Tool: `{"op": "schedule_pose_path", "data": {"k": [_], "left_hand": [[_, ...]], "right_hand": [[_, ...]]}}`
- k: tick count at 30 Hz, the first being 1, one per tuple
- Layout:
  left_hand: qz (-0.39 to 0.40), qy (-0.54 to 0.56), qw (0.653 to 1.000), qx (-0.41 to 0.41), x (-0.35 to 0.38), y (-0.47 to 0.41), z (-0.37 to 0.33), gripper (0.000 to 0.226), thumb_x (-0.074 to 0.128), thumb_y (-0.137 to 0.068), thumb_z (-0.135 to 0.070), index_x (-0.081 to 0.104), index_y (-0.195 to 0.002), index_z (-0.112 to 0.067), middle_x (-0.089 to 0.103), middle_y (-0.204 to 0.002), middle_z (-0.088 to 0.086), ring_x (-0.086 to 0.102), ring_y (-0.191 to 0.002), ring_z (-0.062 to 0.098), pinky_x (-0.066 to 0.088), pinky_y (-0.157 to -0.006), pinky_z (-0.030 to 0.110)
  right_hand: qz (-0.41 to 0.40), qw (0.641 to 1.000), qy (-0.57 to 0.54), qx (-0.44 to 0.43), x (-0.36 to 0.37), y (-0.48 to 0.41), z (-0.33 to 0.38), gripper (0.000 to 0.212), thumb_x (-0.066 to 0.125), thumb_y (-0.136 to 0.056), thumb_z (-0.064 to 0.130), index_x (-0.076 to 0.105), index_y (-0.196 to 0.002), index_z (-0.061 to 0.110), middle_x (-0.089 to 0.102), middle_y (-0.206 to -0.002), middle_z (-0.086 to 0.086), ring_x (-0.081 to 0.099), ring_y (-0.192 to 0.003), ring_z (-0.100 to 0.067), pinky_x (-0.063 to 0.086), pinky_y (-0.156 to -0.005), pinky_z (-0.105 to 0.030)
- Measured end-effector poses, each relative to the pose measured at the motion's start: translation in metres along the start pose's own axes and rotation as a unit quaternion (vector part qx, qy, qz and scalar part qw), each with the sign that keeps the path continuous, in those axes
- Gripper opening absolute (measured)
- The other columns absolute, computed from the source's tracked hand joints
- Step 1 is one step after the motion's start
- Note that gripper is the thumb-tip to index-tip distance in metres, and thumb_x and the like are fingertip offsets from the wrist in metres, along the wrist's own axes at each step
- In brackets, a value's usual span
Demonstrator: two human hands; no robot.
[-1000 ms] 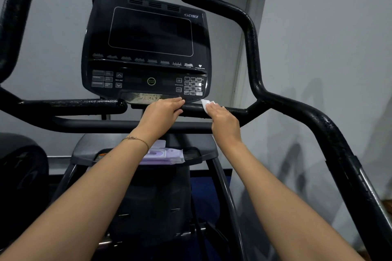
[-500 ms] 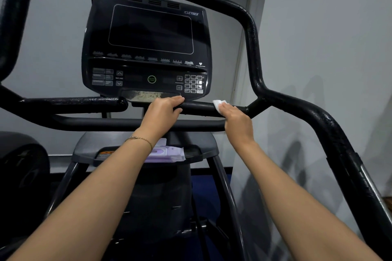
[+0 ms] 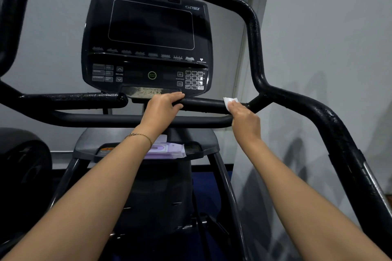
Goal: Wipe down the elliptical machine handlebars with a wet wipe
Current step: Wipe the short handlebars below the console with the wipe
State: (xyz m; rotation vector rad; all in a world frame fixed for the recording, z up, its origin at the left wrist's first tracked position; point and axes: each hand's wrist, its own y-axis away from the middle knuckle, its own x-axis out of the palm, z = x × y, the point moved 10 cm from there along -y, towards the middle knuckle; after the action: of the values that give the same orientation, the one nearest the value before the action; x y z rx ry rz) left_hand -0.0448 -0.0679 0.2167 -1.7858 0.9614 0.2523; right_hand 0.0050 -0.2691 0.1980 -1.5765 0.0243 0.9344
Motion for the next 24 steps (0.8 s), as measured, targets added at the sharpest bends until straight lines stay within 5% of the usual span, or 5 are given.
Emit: {"op": "schedule_pose_path", "data": {"k": [2, 7, 12, 17, 24], "left_hand": [[-0.002, 0.004, 1.000, 0.000, -0.001, 0.001, -0.001, 0.037, 0.062, -0.088, -0.013, 0.061, -0.125, -0.012, 0.061, -0.129, 0.001, 0.056, -0.121, 0.014, 0.035, -0.109, 0.020], [-0.003, 0.006, 1.000, 0.001, -0.003, 0.002, -0.001, 0.036, 0.062, -0.088, -0.012, 0.061, -0.124, -0.012, 0.061, -0.129, 0.002, 0.056, -0.120, 0.015, 0.036, -0.109, 0.022], [-0.003, 0.016, 1.000, -0.009, -0.003, 0.001, 0.000, 0.037, 0.063, -0.088, -0.012, 0.061, -0.124, -0.013, 0.060, -0.130, 0.001, 0.057, -0.119, 0.013, 0.035, -0.106, 0.017], [-0.001, 0.007, 1.000, -0.010, -0.002, 0.002, 0.002, 0.037, 0.062, -0.088, -0.014, 0.061, -0.125, -0.015, 0.061, -0.129, 0.000, 0.056, -0.119, 0.012, 0.034, -0.106, 0.016], [-0.003, 0.008, 1.000, -0.006, -0.004, 0.003, -0.001, 0.037, 0.062, -0.088, -0.013, 0.060, -0.126, -0.013, 0.060, -0.130, 0.001, 0.057, -0.118, 0.013, 0.035, -0.106, 0.018]], "right_hand": [[-0.006, 1.000, 0.019, -0.024, -0.005, 0.002, -0.005, 0.047, 0.055, -0.076, -0.014, 0.062, -0.118, 0.005, 0.066, -0.117, -0.012, 0.064, -0.106, -0.030, 0.057, -0.079, -0.042], [0.089, 0.992, 0.047, 0.079, 0.002, -0.018, -0.018, 0.048, 0.036, -0.093, 0.000, 0.044, -0.137, 0.018, 0.062, -0.118, -0.011, 0.059, -0.105, -0.031, 0.046, -0.088, -0.033], [0.021, 0.999, -0.030, 0.013, -0.001, -0.015, 0.004, 0.050, 0.043, -0.089, -0.004, 0.052, -0.132, 0.021, 0.064, -0.122, -0.004, 0.058, -0.115, -0.023, 0.047, -0.093, -0.031], [0.124, 0.985, 0.072, 0.091, 0.010, -0.034, -0.013, 0.049, 0.038, -0.090, -0.002, 0.054, -0.129, 0.024, 0.066, -0.099, -0.014, 0.061, -0.092, -0.033, 0.044, -0.072, -0.033], [0.162, 0.981, 0.056, 0.089, 0.010, -0.038, -0.020, 0.044, 0.041, -0.088, -0.002, 0.061, -0.120, 0.021, 0.067, -0.102, -0.016, 0.061, -0.093, -0.035, 0.048, -0.077, -0.036]]}}
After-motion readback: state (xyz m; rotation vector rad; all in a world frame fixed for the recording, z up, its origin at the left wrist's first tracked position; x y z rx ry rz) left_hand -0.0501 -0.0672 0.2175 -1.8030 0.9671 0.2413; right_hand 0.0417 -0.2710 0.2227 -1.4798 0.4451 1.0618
